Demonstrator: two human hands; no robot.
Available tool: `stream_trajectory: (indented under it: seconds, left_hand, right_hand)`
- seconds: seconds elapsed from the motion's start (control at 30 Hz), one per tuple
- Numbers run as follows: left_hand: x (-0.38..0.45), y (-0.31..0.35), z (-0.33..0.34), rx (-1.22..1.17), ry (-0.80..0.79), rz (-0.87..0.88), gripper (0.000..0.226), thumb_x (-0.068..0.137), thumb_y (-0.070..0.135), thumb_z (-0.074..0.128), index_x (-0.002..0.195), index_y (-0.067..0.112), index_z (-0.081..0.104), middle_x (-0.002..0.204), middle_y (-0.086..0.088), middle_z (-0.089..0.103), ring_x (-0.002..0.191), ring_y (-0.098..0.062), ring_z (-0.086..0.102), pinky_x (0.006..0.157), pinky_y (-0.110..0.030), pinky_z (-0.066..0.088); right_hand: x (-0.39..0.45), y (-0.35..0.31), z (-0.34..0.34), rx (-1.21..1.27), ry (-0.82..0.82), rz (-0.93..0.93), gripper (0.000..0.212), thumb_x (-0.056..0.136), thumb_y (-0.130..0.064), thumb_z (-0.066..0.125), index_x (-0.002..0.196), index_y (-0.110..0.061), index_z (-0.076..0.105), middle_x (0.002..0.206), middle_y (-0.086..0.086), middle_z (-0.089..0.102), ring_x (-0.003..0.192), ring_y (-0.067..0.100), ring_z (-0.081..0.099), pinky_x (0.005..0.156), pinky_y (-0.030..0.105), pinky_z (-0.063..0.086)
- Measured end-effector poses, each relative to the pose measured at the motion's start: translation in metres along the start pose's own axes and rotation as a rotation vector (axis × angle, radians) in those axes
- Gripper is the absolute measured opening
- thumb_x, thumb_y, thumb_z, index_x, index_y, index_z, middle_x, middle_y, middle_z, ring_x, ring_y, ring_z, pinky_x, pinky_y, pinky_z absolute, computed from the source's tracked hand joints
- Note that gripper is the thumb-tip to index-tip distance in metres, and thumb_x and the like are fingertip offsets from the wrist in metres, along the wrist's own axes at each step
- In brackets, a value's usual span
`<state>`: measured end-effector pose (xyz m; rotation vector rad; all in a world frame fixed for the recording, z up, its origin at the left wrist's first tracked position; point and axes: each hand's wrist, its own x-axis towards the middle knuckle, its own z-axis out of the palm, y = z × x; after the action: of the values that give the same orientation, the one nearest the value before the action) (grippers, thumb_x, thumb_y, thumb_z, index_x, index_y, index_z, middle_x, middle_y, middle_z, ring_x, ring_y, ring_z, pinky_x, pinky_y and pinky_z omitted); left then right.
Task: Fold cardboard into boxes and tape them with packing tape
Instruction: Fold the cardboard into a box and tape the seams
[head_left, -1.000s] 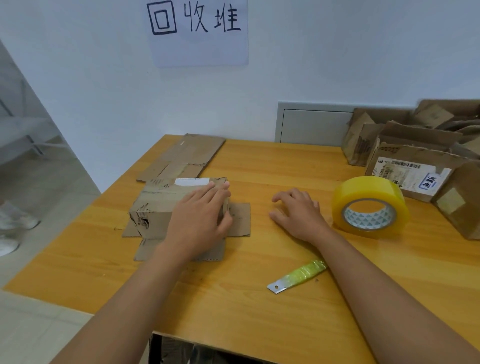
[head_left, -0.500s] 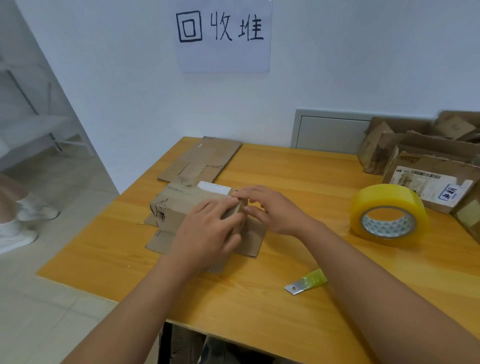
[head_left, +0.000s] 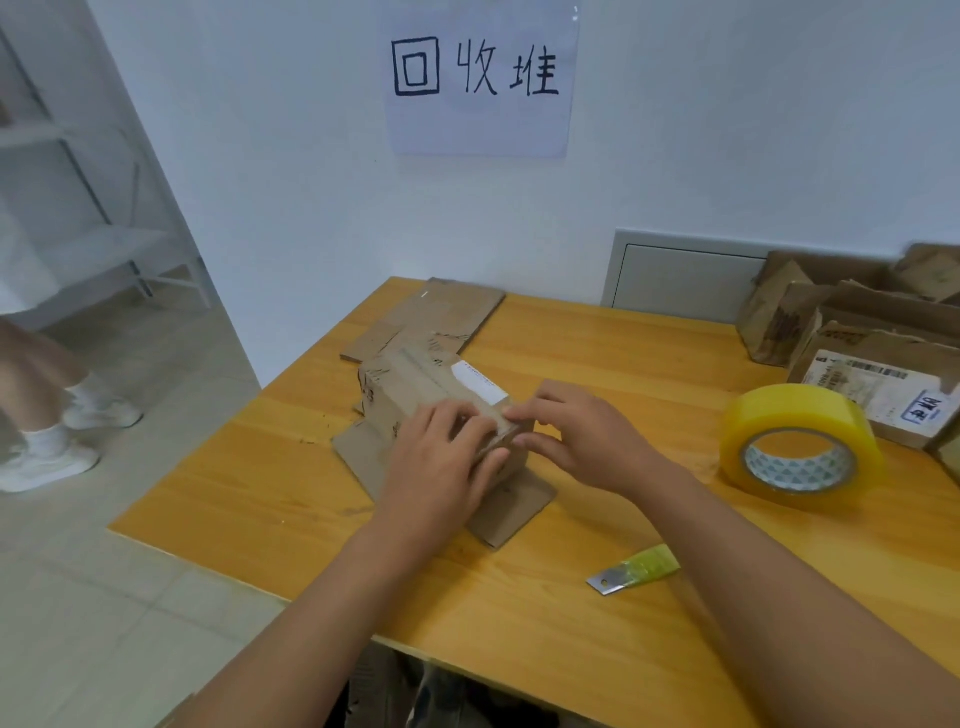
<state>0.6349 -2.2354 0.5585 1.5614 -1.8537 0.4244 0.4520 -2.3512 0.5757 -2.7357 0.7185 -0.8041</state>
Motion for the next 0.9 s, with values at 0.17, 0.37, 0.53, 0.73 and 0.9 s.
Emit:
stream_trajectory:
  seconds: [0.17,0.37,0.53,0.73,0.9]
  left_hand:
    - [-0.009,-0.006,-0.012,-0.056,-0.069,0.054,0.027,0.095,0.041,0.058,0.107,0.018,0.066,0.110,0.000,0.056,0.101,-0.020,0.052,0.087,-0.035,0.044]
    - [-0.020,-0.011,-0.015,-0.113,-0.080,0.136,0.030,0.094,0.032,0.059,0.118,0.015,0.067,0.120,-0.001,0.059,0.115,-0.019,0.053,0.102,-0.034,0.038]
    - [-0.019,-0.013,-0.013,-0.155,-0.080,0.141,0.032,0.096,0.034,0.057,0.121,0.018,0.069,0.124,0.003,0.063,0.125,-0.018,0.051,0.108,-0.036,0.035]
    - [-0.019,-0.012,-0.018,-0.092,-0.033,0.172,0.029,0.093,0.031,0.063,0.119,0.020,0.070,0.119,0.006,0.065,0.112,-0.015,0.057,0.096,-0.031,0.038]
    - [-0.027,-0.010,-0.018,-0.057,0.015,0.169,0.026,0.093,0.028,0.066,0.115,0.018,0.072,0.116,0.005,0.067,0.109,-0.015,0.060,0.093,-0.032,0.043]
  right_hand:
    - [-0.011,-0.011,0.002,-0.062,0.027,-0.069,0.035,0.092,-0.044,0.055,0.115,-0.023,0.069,0.092,-0.002,0.057,0.079,0.014,0.051,0.055,0.029,0.043]
    - [-0.021,-0.017,0.000,-0.066,0.064,-0.102,0.034,0.092,-0.045,0.052,0.108,-0.020,0.067,0.087,-0.003,0.054,0.076,0.018,0.053,0.053,0.033,0.047]
    - [-0.026,-0.018,-0.002,-0.060,0.066,-0.089,0.036,0.092,-0.048,0.051,0.108,-0.020,0.066,0.089,-0.003,0.056,0.080,0.018,0.053,0.055,0.037,0.051]
    - [-0.022,-0.018,0.002,0.093,-0.115,0.046,0.045,0.091,-0.058,0.056,0.133,-0.041,0.056,0.138,-0.012,0.037,0.117,0.009,0.049,0.084,0.037,0.052]
    - [-0.019,-0.023,0.017,0.182,-0.041,-0.024,0.050,0.091,-0.055,0.050,0.133,-0.030,0.062,0.151,-0.013,0.044,0.127,0.009,0.054,0.095,0.040,0.052]
